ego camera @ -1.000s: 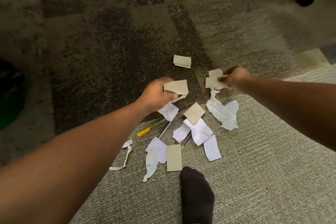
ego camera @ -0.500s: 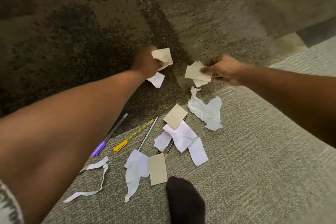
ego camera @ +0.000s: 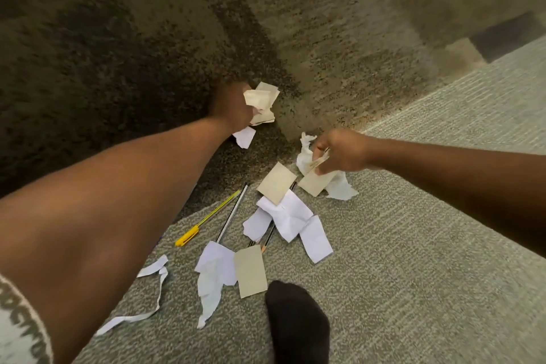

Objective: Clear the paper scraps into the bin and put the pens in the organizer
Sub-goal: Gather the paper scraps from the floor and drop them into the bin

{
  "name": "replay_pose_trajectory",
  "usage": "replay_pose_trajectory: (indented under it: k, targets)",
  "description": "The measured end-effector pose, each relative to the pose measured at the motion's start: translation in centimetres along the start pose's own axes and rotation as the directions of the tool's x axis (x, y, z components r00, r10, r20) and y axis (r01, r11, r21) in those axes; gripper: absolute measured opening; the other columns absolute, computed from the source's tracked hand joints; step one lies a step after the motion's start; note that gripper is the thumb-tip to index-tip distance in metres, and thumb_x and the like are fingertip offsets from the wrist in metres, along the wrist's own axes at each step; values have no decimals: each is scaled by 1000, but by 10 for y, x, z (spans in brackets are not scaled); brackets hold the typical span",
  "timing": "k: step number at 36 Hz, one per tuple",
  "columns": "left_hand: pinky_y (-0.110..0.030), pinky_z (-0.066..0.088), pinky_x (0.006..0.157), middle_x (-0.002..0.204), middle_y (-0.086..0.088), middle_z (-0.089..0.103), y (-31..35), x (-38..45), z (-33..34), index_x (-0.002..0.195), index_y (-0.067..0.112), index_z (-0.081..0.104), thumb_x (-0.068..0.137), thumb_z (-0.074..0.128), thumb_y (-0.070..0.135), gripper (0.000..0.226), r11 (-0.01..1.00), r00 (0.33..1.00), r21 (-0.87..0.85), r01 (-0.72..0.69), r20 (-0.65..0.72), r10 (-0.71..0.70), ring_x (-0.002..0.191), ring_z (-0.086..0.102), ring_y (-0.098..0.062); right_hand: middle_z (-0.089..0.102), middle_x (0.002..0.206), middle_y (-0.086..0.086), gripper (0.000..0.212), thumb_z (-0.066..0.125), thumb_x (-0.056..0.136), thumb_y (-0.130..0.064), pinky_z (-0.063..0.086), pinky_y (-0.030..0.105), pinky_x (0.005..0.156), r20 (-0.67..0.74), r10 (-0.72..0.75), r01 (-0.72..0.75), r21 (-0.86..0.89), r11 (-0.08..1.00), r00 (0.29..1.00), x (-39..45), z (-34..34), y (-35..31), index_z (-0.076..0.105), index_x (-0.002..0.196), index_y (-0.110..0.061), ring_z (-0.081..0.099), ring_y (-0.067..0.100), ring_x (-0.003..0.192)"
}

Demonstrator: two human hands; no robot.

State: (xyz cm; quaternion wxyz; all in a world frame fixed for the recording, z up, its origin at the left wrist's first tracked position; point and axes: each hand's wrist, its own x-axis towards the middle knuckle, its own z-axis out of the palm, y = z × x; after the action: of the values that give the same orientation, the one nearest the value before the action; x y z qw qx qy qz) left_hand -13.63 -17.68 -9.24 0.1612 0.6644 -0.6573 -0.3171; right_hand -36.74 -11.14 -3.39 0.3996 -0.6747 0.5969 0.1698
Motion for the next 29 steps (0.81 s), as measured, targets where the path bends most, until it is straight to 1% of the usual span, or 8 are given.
replay_pose_trajectory:
  k: [2,4,8,15,19,23,25,29]
  targets:
    - [-36,48,90,121,-14,65,0,-4,1,120,8,63,81,74,17,41,999,1000,-33,11,-6,-11,111,60,-31,67,90,0,13,76,79,-18,45,26,64,-105,-47,33,-134,990,993,1,10,-4,64,84,-18,61,18,81]
    - [-31,48,86,118,-11,67,0,-9,0,117,10,66,81,74,15,37,995,1000,-94,17,-15,-18,108,62,-27,66,88,1,13,74,79,-16,41,24,60,-144,-61,37,-161,986,988,2,15,-7,62,84,-20,60,18,79]
    - [-22,43,78,112,-6,70,-2,-22,-6,113,13,69,82,71,12,31,980,999,-200,13,-34,-20,102,63,-18,67,88,2,16,74,80,-11,41,23,53,-79,5,-11,-88,996,997,1,2,-9,65,92,-16,59,16,73]
    - [-19,43,75,107,1,69,-15,-50,-23,112,15,70,84,72,8,29,943,997,-328,53,-29,-66,94,61,-11,65,108,1,37,74,82,-9,57,37,77,98,-89,85,50,995,991,-9,-20,-29,60,112,-24,65,22,95]
    - [-8,39,65,102,6,64,-22,-69,-35,116,16,68,83,74,9,34,937,998,-346,54,-14,-63,92,57,-7,54,123,-1,70,73,84,-17,50,35,90,219,-154,204,-231,951,964,-12,-9,-54,39,141,-39,57,18,108]
    - [-19,41,73,102,1,66,-25,-89,-45,117,14,67,82,76,11,36,948,999,-317,39,39,-28,92,59,-11,54,135,7,81,67,87,-14,43,29,80,309,-175,307,-453,837,935,-6,12,-80,22,150,-38,56,21,110]
    - [-17,41,67,102,-3,67,-25,-100,-48,114,11,67,81,76,9,35,948,995,-318,15,97,17,89,59,-12,56,133,9,76,64,89,-14,38,27,77,317,-179,337,-567,752,931,-1,20,-89,25,151,-33,56,25,111]
    - [-5,38,62,101,-5,71,-27,-120,-45,107,10,69,78,77,5,30,960,968,-275,-55,221,119,87,58,-8,60,127,7,52,65,88,-20,36,25,78,302,-166,336,-689,642,939,8,30,-97,50,138,-23,56,26,113]
